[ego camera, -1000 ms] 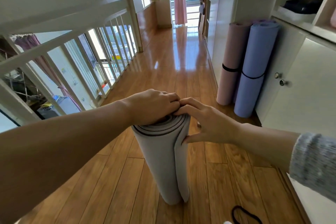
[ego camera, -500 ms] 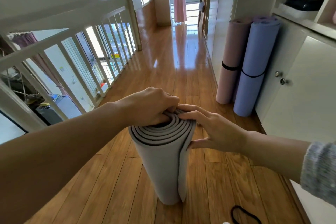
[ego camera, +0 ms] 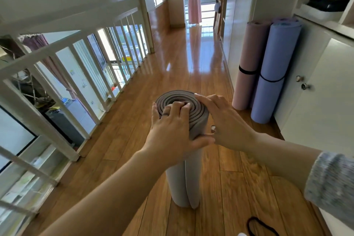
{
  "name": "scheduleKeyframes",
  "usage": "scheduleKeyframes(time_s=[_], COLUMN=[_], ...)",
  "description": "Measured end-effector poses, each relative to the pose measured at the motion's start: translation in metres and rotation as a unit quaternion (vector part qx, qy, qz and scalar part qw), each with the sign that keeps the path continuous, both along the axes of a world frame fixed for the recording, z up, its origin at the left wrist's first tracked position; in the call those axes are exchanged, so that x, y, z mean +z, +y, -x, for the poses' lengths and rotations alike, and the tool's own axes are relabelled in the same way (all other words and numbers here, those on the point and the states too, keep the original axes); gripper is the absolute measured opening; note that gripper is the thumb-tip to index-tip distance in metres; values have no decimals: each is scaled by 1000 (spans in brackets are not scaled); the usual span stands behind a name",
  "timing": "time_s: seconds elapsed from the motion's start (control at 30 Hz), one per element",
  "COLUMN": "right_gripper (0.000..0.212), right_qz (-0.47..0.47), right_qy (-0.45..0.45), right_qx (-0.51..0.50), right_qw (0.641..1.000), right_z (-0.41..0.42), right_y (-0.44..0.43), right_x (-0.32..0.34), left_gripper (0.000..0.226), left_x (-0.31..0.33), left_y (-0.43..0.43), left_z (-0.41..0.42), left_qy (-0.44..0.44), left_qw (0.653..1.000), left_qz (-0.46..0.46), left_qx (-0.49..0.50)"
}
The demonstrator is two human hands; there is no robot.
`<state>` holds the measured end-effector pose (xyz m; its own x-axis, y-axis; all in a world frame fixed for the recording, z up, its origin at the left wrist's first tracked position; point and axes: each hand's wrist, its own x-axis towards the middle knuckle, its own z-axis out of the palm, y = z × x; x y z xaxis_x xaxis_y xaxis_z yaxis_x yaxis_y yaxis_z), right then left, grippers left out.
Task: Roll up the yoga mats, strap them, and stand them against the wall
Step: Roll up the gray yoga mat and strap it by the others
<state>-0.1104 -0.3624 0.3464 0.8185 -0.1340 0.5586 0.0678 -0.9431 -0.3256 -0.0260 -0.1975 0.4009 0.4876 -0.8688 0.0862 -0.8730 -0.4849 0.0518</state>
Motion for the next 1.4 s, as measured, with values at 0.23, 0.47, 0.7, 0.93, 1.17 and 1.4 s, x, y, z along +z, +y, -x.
scheduleKeyframes(time_s=[0.23, 0.47, 0.7, 0.93, 1.17, 1.4], right_gripper=[100, 74, 87, 83, 71, 55], right_qz=[67, -21, -7, 87, 145, 153], right_qy=[100, 73, 81, 208, 5, 53], right_qx=[77, 92, 43, 78, 11, -6], right_qw=[990, 993, 996, 971, 989, 987], right_z=[-27, -67, -74, -22, 54, 74], right_y=[-9, 3, 16, 12, 36, 43], right_x=[26, 22, 28, 48, 30, -54], left_gripper=[88, 78, 73, 59, 48, 30], left_x=[-9, -5, 6, 16, 17, -63], left_y=[4, 8, 6, 15, 29, 42], left_z=[-18, -51, -68, -41, 26, 33], left_qy=[-32, 98, 134, 53, -221, -279], left_qw=[999, 983, 983, 992, 954, 933], left_qz=[32, 154, 121, 19, -30, 18], left_qx=[-29, -6, 0, -109, -202, -225])
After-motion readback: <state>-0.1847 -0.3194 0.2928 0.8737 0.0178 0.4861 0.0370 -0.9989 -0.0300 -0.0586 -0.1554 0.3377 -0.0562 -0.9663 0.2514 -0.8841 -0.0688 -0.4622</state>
